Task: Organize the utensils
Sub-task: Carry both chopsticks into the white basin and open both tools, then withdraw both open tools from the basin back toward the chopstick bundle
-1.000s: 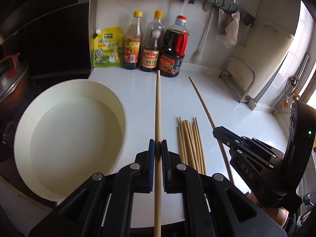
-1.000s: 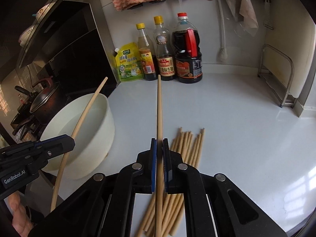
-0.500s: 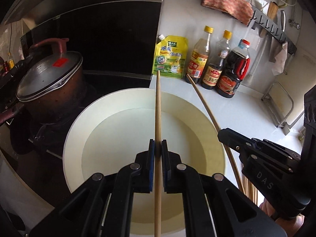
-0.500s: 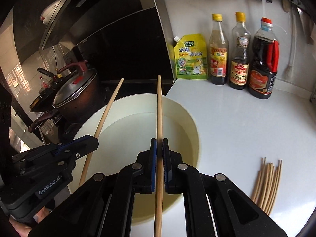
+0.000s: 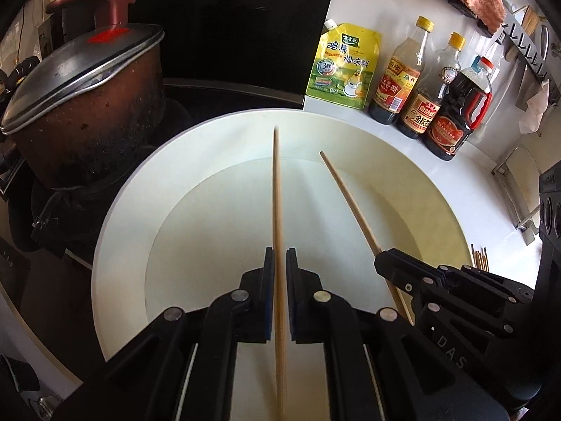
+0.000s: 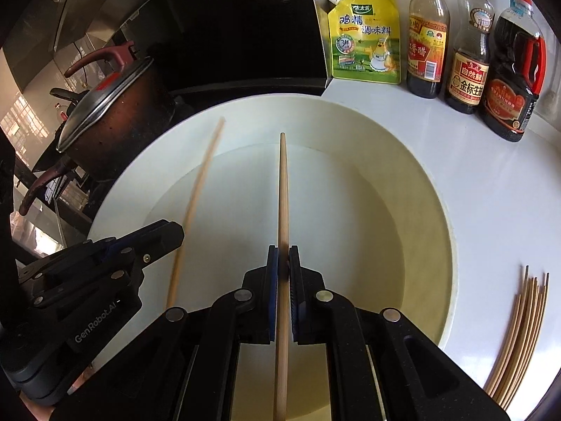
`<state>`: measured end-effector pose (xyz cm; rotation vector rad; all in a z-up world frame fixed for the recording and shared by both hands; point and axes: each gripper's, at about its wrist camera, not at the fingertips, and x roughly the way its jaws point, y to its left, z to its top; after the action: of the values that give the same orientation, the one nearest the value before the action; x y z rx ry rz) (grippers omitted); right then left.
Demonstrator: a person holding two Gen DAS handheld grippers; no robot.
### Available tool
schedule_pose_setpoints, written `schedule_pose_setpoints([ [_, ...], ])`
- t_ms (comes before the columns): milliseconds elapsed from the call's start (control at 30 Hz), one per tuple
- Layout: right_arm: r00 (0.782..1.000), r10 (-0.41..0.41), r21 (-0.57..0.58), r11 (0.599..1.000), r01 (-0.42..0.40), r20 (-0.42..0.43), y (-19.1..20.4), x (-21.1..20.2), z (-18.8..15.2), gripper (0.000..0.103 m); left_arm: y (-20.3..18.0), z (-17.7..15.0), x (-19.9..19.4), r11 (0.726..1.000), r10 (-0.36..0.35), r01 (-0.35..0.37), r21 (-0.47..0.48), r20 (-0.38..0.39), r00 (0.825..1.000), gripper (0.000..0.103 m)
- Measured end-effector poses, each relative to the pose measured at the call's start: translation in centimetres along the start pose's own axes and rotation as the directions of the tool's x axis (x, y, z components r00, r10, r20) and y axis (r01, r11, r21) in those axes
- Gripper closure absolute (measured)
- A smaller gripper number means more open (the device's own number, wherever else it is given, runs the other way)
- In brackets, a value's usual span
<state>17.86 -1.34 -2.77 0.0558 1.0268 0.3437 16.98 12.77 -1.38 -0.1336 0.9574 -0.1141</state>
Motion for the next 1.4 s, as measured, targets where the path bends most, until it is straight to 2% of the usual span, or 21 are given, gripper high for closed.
schedule_pose_setpoints([
  [100,1.0,-0.013,0.003,1.0,0.013,0.0,-0.2,0.1,-0.3,0.097,0.2,-0.3,0.3,1.0,0.001,-0.001,-0.002,-0.008,1.0,0.095],
  [133,1.0,-0.021,0.005,1.0,0.021,0.007,-0.3,0.0,-0.3,0.096,0.2,-0.4,0.3,1.0,0.003,-0.003,-0.004,-0.006,1.0,0.09],
  [167,0.999,-0.028,0.005,1.0,0.028,0.015,-0.4,-0.2,-0.3,0.091,0.3,-0.4,0.2,1.0,0.005,-0.005,-0.006,-0.003,1.0,0.085],
  [233,0.999,-0.041,0.006,0.999,0.041,0.035,-0.5,-0.6,-0.5,0.083,0.5,-0.5,-0.2,1.0,0.011,-0.011,-0.009,0.011,1.0,0.064],
  [300,0.998,-0.046,0.007,0.999,0.046,0.049,-0.5,-1.0,-0.9,0.083,0.6,-0.7,-0.8,1.0,0.016,-0.015,-0.016,0.032,0.999,0.055],
  [667,0.99,-0.055,0.025,0.998,0.052,0.126,-0.5,-5.1,-4.1,0.081,0.1,-3.0,-4.4,0.999,0.034,-0.032,-0.024,0.078,0.996,0.054],
  [900,0.982,-0.066,0.075,0.996,0.054,0.179,-2.6,-8.7,-7.4,0.078,-2.3,-5.3,-6.7,1.0,0.004,-0.005,0.007,0.108,0.994,0.05],
  [1133,0.973,-0.134,0.127,0.986,0.111,0.187,-5.8,-11.7,-11.4,0.077,-5.9,-7.1,-8.0,0.998,-0.042,0.035,0.06,0.107,0.993,0.05],
  [1233,0.968,-0.167,0.158,0.978,0.138,0.186,-7.3,-13.0,-13.0,0.072,-7.4,-8.0,-8.5,0.995,-0.07,0.062,0.077,0.104,0.992,0.05],
  [1400,0.958,-0.223,0.204,0.961,0.185,0.18,-9.9,-15.0,-15.5,0.071,-10.2,-9.7,-8.9,0.991,-0.09,0.079,0.107,0.109,0.99,0.049],
])
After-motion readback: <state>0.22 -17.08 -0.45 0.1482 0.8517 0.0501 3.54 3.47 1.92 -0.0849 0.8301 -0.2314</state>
